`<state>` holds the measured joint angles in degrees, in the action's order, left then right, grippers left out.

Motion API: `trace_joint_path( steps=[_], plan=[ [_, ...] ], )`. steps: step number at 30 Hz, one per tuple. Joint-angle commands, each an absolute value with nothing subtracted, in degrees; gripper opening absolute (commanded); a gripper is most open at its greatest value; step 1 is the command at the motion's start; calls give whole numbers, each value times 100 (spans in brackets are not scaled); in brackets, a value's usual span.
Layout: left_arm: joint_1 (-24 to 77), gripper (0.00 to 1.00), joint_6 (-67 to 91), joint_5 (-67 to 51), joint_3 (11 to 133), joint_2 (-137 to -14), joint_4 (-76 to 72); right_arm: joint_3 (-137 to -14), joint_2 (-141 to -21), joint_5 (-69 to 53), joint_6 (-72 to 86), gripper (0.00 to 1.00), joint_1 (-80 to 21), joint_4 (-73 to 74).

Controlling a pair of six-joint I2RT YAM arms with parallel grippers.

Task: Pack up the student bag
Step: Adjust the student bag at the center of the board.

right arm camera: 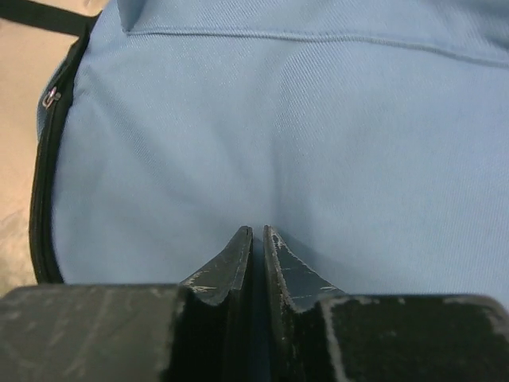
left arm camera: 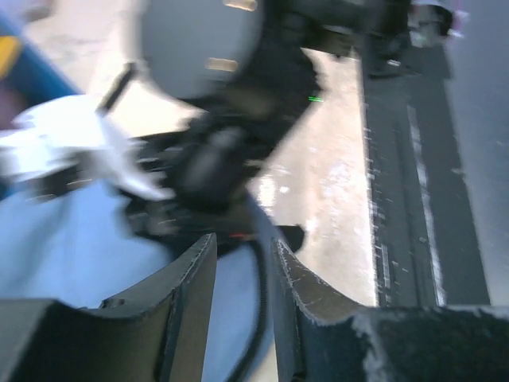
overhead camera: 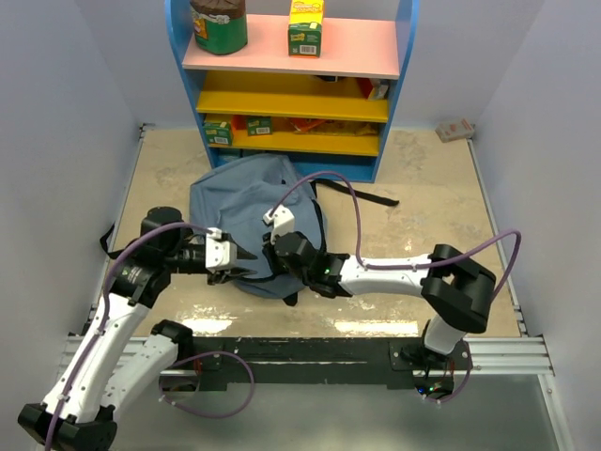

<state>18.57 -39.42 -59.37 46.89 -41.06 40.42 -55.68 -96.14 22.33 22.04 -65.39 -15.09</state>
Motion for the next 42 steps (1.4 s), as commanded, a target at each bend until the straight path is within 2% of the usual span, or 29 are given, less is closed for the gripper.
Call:
trace_joint_path(
  steps=[1,3,4,6,7,11,13,15,18,22,25,29,33,34,37,39,42],
  plan=[
    [1872,42,-2770,-4394,5203,-4025,3009,-4888,-9378,2302,2750,11,-6627,-942],
    [1828,48,-2611,-3573,5020,-4034,2682,-4747,-9290,2373,2803,10,-6627,-809],
    [1802,62,-2558,-2794,4897,-4060,2315,-4703,-9264,2408,2795,8,-6627,-704],
    [1609,68,-2610,-2183,4590,-4279,2058,-4658,-9132,2522,2742,5,-6627,-563],
    [1495,74,-2680,-1919,4518,-4393,1917,-4641,-9097,2583,2716,0,-6627,-406],
    [1029,86,-3478,-1898,4167,-4929,1732,-4500,-8904,3004,2777,0,-6618,-45],
    [932,97,-3848,-2205,4017,-5044,1792,-4369,-8754,3137,2856,0,-6548,296],
    [669,100,-4401,-2521,4043,-5220,1880,-4307,-8606,3304,3155,0,-6417,649],
    [387,100,-5157,-3268,4463,-5536,2520,-4193,-8237,3279,3497,0,-6083,1046],
    [36,100,-6247,-4409,5184,-6002,4135,-4596,-7622,3392,3805,0,-5652,1799],
    [-237,100,-7091,-4763,5502,-6249,4927,-4860,-7445,3498,3885,0,-5511,2073],
    [-561,100,-7829,-4921,5555,-6275,5413,-5404,-7199,3357,3228,1,-5686,1864],
    [-782,95,-8436,-4992,5502,-6249,5835,-6403,-7539,3279,2612,15,-6020,1661],
    [-826,93,-8612,-4905,5485,-6293,6010,-6546,-7628,3235,2410,25,-6221,1478],
    [-1080,91,-9052,-4877,5370,-6450,6100,-6960,-8058,2420,1733,40,-6389,1048],
    [-1405,90,-9053,-5079,5326,-6521,5969,-7092,-8348,1675,1328,45,-6407,871],
    [-1967,91,-8833,-5807,5414,-6784,5669,-7110,-8595,1092,976,47,-6425,467]
  ],
)
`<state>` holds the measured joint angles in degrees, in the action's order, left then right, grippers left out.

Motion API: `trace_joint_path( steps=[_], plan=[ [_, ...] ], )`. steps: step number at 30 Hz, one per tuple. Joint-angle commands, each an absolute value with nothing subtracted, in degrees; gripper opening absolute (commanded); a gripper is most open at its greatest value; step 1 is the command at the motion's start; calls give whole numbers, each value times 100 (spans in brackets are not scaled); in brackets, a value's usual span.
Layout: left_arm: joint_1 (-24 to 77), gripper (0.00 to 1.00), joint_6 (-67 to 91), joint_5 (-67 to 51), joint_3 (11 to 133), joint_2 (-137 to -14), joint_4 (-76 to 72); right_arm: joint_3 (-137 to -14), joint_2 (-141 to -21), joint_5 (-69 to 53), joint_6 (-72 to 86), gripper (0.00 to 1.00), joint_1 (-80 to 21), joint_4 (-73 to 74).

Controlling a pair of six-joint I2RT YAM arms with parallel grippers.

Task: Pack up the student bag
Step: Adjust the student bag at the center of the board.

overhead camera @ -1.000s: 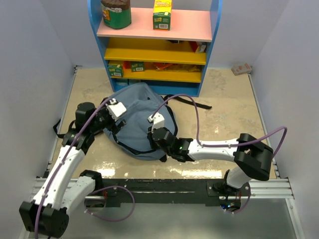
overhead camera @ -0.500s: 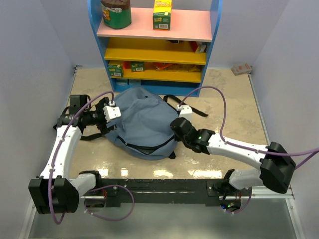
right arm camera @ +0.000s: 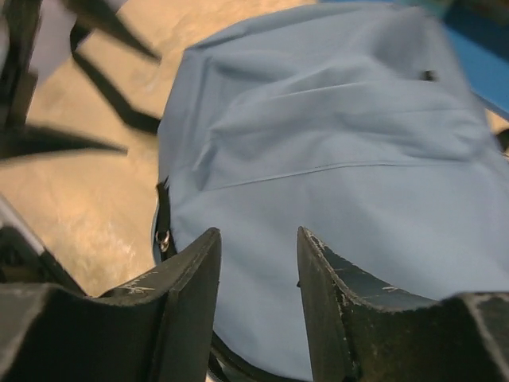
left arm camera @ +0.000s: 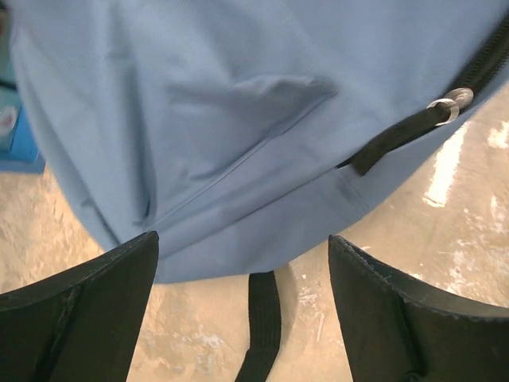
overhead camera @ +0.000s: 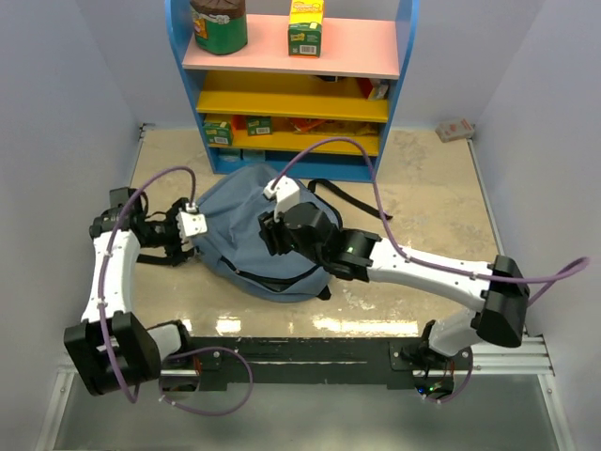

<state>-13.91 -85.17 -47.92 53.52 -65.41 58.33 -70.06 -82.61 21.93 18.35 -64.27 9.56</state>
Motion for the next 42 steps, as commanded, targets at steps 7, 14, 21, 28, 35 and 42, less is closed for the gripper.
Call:
trace_joint_path(
  steps=[7,14,21,28,35,42],
  plan=[
    [-2680,88,-9131,-6714,5827,-7821,6424,-7936,-9903,818,616,46,-6758,405],
    [-2760,88,-8429,-6829,5406,-7497,5950,-8709,-10783,712,598,45,-6970,343],
    [-2751,92,-8305,-7040,5344,-7348,6169,-9097,-11267,957,606,44,-7022,571],
    [-2751,93,-8481,-7102,5142,-7120,6223,-9228,-11443,1300,589,40,-7040,721],
    [-2760,93,-8534,-7119,4992,-6970,6205,-9141,-11259,1758,466,43,-7084,597],
    [-2751,96,-8464,-7259,4966,-6987,6161,-9114,-11294,1820,466,47,-7084,694]
  ],
)
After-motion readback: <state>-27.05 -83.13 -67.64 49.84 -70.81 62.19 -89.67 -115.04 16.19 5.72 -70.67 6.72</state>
